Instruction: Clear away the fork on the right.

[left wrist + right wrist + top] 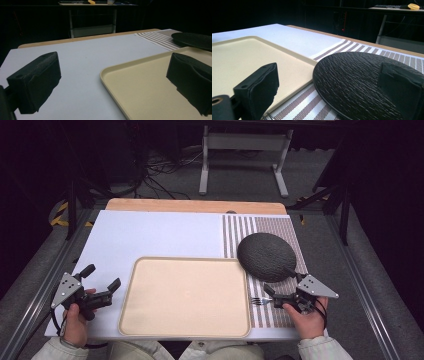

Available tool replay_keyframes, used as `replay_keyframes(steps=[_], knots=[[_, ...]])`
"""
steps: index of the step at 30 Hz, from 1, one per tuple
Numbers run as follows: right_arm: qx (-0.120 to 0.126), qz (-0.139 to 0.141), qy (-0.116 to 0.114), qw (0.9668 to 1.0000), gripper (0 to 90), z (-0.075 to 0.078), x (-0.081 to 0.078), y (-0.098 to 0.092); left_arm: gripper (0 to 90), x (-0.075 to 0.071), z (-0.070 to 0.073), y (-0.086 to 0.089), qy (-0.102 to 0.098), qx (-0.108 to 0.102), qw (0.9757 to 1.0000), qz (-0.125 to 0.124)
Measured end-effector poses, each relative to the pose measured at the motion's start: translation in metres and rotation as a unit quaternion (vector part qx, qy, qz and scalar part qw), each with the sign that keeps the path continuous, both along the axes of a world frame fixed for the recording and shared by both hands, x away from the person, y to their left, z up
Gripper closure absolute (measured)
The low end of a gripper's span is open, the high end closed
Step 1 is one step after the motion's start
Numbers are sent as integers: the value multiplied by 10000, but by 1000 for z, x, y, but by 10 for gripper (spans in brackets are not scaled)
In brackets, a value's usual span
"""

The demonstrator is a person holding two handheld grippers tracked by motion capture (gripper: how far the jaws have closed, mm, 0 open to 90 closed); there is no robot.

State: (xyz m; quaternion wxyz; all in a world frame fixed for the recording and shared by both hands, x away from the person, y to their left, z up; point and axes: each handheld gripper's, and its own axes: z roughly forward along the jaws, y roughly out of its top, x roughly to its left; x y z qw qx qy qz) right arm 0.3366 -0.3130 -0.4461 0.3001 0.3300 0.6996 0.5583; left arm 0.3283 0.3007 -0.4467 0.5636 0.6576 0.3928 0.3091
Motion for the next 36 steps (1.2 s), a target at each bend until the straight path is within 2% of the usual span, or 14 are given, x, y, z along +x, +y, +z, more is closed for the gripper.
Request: replay_keyframes(steps=[17, 26, 32, 34, 36], knots=[[60, 12, 44, 10000, 44, 0, -1, -1, 0, 1, 0, 0, -12, -14, 10000, -18], [83, 97, 98, 9999, 44, 3, 4, 3, 0, 1, 0, 0, -2, 11, 10000, -4], [-267, 408, 319, 9983, 43, 17, 15, 14, 0, 1, -1, -1, 33, 47, 10000, -9], [-294, 453, 342, 9980, 43, 19, 17, 15, 0, 1, -1, 0, 39, 52, 10000, -9], [-482, 583, 454, 9961, 43, 27, 21, 19, 0, 0, -1, 0, 52, 39, 10000, 3]])
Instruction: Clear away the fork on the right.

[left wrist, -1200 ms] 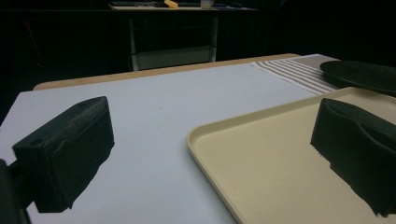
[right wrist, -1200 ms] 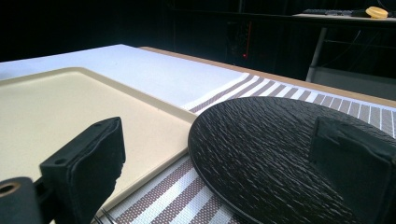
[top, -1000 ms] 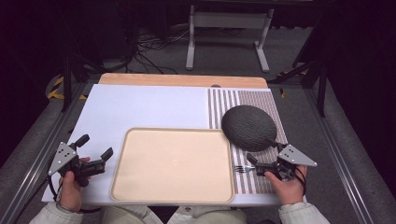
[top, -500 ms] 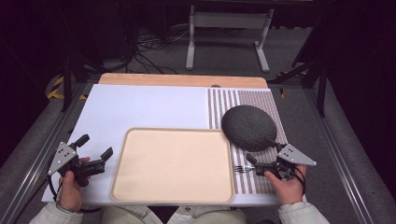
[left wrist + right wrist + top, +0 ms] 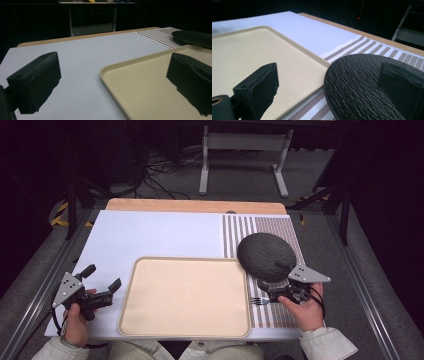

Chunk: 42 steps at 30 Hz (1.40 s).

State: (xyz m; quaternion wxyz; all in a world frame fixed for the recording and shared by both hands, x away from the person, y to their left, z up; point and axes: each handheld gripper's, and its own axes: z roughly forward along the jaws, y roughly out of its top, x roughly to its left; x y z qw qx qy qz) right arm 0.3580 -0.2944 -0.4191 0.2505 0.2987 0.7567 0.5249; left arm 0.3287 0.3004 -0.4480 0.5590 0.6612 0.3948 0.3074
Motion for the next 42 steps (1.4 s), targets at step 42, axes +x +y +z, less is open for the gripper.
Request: replay_keyframes(steps=[42], knots=[[-3464, 1366, 1220, 9200, 81, 56, 29, 4, 0, 1, -1, 0, 5, 14, 10000, -24]])
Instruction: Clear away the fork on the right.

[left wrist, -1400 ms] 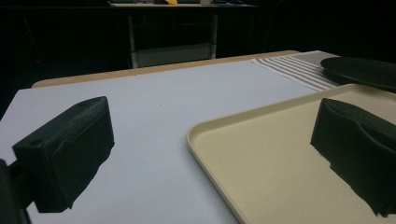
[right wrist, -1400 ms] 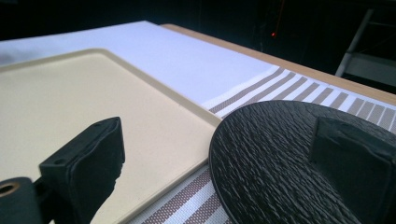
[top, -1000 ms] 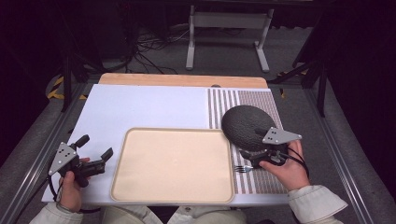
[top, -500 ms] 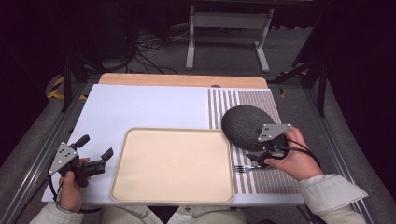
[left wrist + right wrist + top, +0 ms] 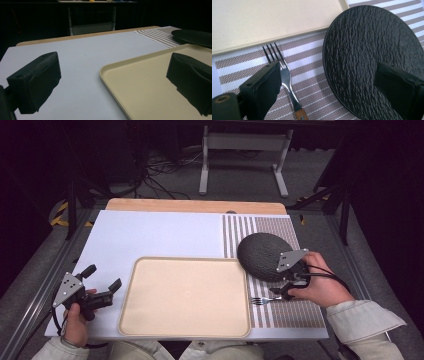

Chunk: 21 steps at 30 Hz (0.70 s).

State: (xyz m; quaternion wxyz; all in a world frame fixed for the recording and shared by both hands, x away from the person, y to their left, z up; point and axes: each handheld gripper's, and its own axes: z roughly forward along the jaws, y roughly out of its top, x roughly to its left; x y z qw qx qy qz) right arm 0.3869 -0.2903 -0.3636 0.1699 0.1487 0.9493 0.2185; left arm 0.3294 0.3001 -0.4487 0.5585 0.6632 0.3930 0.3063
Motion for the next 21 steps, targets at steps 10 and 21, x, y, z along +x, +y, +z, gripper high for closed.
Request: replay_keyframes(steps=[10, 21], knots=[[-444, 132, 245, 9986, 95, -1, 3, 4, 0, 0, 0, 0, 1, -1, 10000, 2], [-785, 161, 491, 9956, 105, -2, 4, 9, 0, 0, 0, 0, 16, 4, 10000, -9]])
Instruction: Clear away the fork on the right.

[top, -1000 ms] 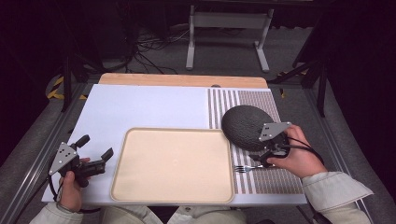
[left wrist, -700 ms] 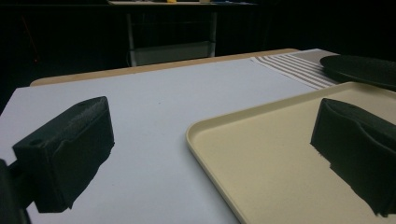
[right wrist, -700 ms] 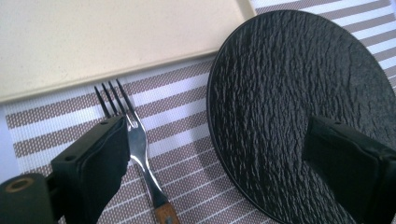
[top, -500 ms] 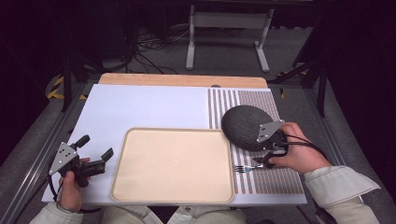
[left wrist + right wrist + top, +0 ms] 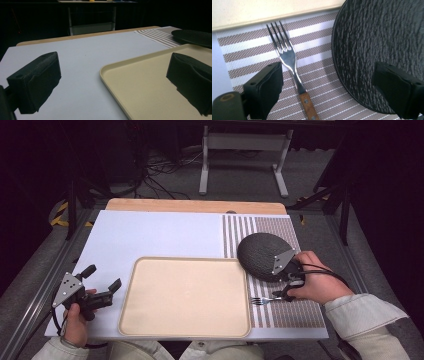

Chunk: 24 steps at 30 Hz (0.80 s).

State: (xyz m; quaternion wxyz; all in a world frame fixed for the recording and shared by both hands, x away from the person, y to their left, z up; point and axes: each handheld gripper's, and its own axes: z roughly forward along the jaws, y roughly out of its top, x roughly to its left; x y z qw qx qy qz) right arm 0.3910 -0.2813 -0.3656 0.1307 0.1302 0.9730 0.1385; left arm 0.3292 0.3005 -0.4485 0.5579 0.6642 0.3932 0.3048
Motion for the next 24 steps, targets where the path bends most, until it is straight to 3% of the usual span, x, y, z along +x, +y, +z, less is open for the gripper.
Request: replay_keyframes(steps=[3, 7, 14, 17, 20, 24], knots=[[-104, 28, 136, 9998, 132, -4, 0, 2, 0, 0, 0, -1, -20, 0, 10000, 4], [-143, 228, 507, 9983, 245, -12, 1, 4, 0, 0, 0, 0, -4, 2, 10000, 4], [-683, 507, 1079, 9905, 394, -30, 1, 7, 0, 0, 0, 0, -10, 2, 10000, -3], [-942, 668, 1179, 9863, 448, -34, 4, 5, 0, 0, 0, 0, -11, -2, 10000, -3], [-1032, 682, 1202, 9850, 478, -37, 6, 4, 0, 0, 0, 0, -18, -3, 10000, -6], [-1273, 816, 1236, 9807, 548, -41, 10, 2, 0, 0, 0, 0, -10, 0, 10000, -9]])
